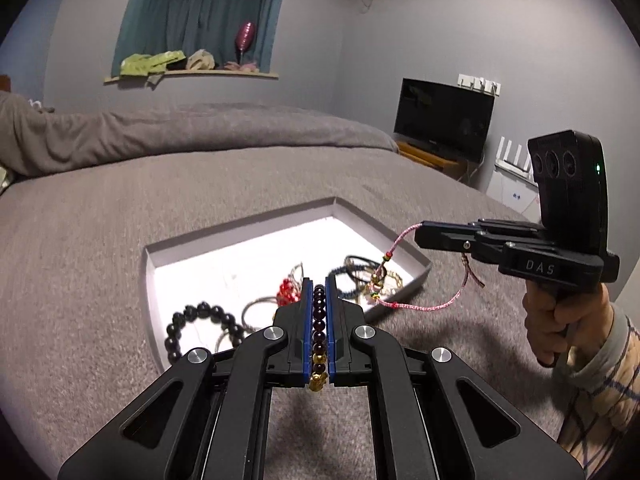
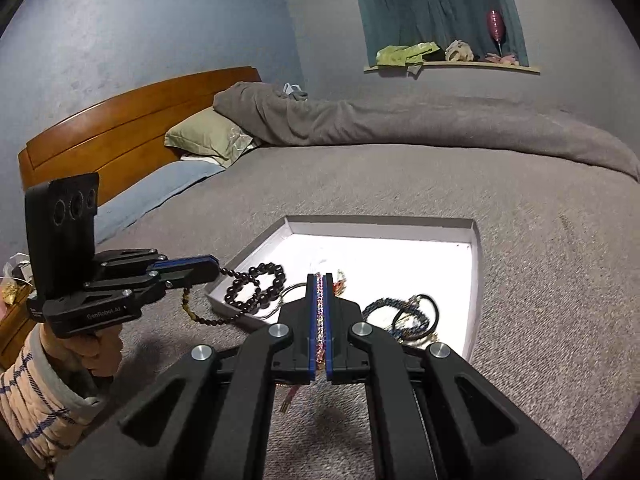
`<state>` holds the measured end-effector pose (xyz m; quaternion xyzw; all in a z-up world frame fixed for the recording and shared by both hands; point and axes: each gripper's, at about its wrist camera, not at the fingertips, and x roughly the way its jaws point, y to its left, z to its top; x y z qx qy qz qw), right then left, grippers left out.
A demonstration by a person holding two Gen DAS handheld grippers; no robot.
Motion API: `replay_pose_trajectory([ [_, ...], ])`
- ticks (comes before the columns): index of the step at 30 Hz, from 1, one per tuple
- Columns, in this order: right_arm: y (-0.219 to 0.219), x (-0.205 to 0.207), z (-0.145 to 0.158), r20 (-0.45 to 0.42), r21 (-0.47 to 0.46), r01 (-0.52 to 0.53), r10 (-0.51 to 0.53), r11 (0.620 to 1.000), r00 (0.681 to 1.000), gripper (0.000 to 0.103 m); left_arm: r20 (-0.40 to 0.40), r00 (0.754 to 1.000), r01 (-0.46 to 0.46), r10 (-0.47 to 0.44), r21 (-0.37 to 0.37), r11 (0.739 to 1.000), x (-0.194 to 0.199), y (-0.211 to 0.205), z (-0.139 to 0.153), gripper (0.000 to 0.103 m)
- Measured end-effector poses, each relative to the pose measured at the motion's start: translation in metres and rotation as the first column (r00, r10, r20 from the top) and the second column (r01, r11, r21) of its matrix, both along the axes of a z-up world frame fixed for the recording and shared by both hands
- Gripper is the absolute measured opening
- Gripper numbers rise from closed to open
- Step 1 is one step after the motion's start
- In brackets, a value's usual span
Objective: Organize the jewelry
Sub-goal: 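Carry the pink and brown bracelets into the tray and open both grippers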
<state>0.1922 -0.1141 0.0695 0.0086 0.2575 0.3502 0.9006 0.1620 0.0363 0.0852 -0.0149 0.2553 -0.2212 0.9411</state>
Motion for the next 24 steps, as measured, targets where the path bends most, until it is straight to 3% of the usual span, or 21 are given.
replay_pose_trajectory([
  [10, -0.005, 0.038, 0.0, -0.001, 0.02, 0.065, -0.065, 0.998, 0.998, 0.003, 0.024, 0.999, -0.028, 0.028, 0.013, 1.0, 0.03, 0.001, 0.006, 0.006],
  [24, -0.006, 0.072, -0.027, -0.044, -0.023, 0.123, -0.124, 0.992, 0.991, 0.003, -0.049, 0.993, -0.105, 0.103, -0.034, 0.994, 0.08, 0.019, -0.019, 0.006],
])
